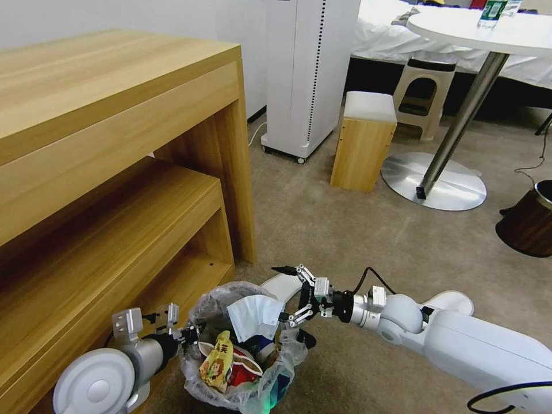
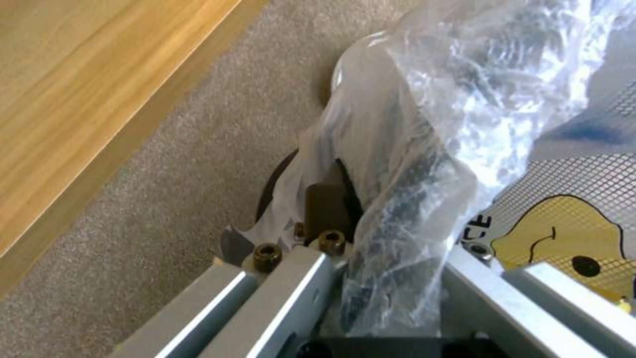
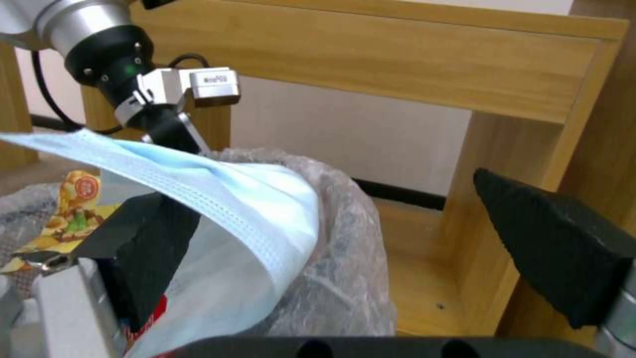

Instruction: Pick up the trash bin and place the garbage on the floor into it.

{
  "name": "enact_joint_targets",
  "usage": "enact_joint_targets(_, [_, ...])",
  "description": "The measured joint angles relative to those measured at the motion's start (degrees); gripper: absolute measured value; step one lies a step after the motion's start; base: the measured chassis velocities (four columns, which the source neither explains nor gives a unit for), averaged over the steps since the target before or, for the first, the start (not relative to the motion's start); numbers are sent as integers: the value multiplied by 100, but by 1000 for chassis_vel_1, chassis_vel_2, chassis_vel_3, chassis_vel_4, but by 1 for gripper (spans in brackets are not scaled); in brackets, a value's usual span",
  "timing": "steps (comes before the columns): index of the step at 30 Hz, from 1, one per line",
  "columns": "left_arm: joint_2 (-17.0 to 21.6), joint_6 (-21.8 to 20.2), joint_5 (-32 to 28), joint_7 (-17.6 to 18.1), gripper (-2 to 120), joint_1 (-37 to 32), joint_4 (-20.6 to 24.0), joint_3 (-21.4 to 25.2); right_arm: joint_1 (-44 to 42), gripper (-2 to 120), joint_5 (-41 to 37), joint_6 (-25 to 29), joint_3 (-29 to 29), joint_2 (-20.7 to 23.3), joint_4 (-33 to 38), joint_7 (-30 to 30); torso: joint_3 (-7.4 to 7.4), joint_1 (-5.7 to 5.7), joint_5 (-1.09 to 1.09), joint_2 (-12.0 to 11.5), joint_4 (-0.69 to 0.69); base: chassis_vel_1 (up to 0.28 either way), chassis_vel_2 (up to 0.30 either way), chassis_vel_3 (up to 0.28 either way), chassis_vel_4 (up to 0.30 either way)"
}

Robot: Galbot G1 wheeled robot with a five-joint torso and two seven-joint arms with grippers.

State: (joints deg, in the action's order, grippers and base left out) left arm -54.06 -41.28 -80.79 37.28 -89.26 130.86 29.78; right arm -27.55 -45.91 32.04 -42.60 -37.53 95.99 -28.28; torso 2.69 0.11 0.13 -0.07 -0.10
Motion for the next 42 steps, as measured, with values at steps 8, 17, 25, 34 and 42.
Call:
enact_joint_targets(8, [-51, 3, -49, 35, 0, 81, 11, -4, 317, 100, -84, -143, -377, 29, 219, -60, 0, 0, 0, 0, 0, 0, 0, 0, 0])
enact_joint_targets(17, [-122, 14, -126, 52, 0, 176, 26, -18, 373, 100, -40, -209, -606, -12, 221, -73, 0, 0, 0, 0, 0, 0, 0, 0, 0])
enact_joint_targets(25, [-137, 15, -182, 46, 0, 223, 5, -14, 389, 100, -15, -238, -660, 22, 191, -133, 0, 0, -1, 0, 0, 0, 0, 0, 0])
enact_joint_targets(34, [-135, 17, -247, 40, 0, 174, 26, -2, 500, 100, 29, -238, -678, 119, 94, -229, 0, 0, 0, 0, 0, 0, 0, 0, 0])
enact_joint_targets(42, [-168, 14, -215, 13, 0, 175, -43, -55, 539, 100, 58, -238, -653, 161, 101, -240, 0, 0, 0, 0, 0, 0, 0, 0, 0])
